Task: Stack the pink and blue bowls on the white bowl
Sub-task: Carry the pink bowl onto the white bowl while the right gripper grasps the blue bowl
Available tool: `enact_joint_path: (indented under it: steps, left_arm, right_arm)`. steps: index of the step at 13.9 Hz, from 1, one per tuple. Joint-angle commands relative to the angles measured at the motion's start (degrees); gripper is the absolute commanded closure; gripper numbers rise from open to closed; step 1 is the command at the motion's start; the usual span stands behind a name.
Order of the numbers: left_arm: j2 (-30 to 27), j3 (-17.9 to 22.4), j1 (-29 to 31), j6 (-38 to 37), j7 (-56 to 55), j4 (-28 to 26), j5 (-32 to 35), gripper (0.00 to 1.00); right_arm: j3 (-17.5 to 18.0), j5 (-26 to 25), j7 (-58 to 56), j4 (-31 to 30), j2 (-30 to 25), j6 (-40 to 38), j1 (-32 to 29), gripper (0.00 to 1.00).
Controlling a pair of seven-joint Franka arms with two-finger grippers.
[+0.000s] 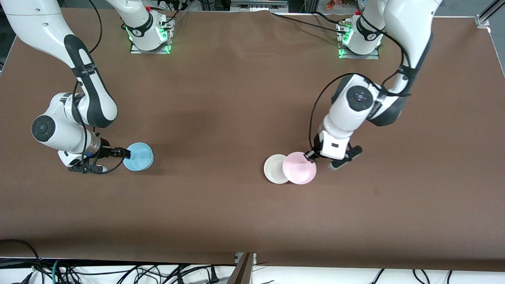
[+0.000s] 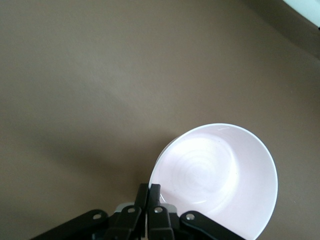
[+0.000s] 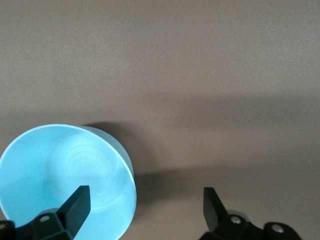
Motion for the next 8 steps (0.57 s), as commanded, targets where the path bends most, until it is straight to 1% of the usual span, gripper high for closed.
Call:
enact_joint_path:
  steps: [1, 2, 3, 4, 6, 7, 8]
  left_arm:
    - [4.30, 1.05, -3.27, -0.38, -5.80, 4.83, 2.63, 1.00]
    - [5.36, 1.05, -3.80, -0.38, -8.09, 5.80, 3.94, 1.00]
    - [5.72, 0.96, -4.42, -0.38, -10.11, 5.90, 5.17, 1.00]
    - [5.81, 0.96, -4.60, -0.38, -11.44, 5.90, 5.88, 1.00]
    - [6.33, 0.88, -4.69, -0.21, -11.80, 5.98, 5.98, 1.00]
    - [6.77, 0.88, -4.60, 1.27, -12.33, 5.90, 5.98, 1.00]
    - [7.12, 0.88, -4.60, 2.59, -13.11, 5.90, 6.07, 1.00]
  right_arm:
    - [0.49, 1.13, -0.74, -0.91, 0.09, 1.11, -0.50, 0.01]
    - [0.49, 1.13, -0.74, -0.91, 0.44, 1.11, -0.50, 0.03]
    - [0.58, 1.13, -0.74, -0.91, 0.71, 1.11, -0.50, 0.09]
    - [0.58, 1.13, -0.74, -0.91, 1.06, 1.11, -0.50, 0.18]
    - [0.58, 1.13, -0.74, -0.91, 1.06, 1.02, -0.50, 0.45]
    - [0.67, 1.13, -0.74, -0.91, 1.06, 0.94, -0.41, 0.55]
    - [0.75, 1.13, -0.74, -0.91, 1.15, 0.93, -0.41, 0.63]
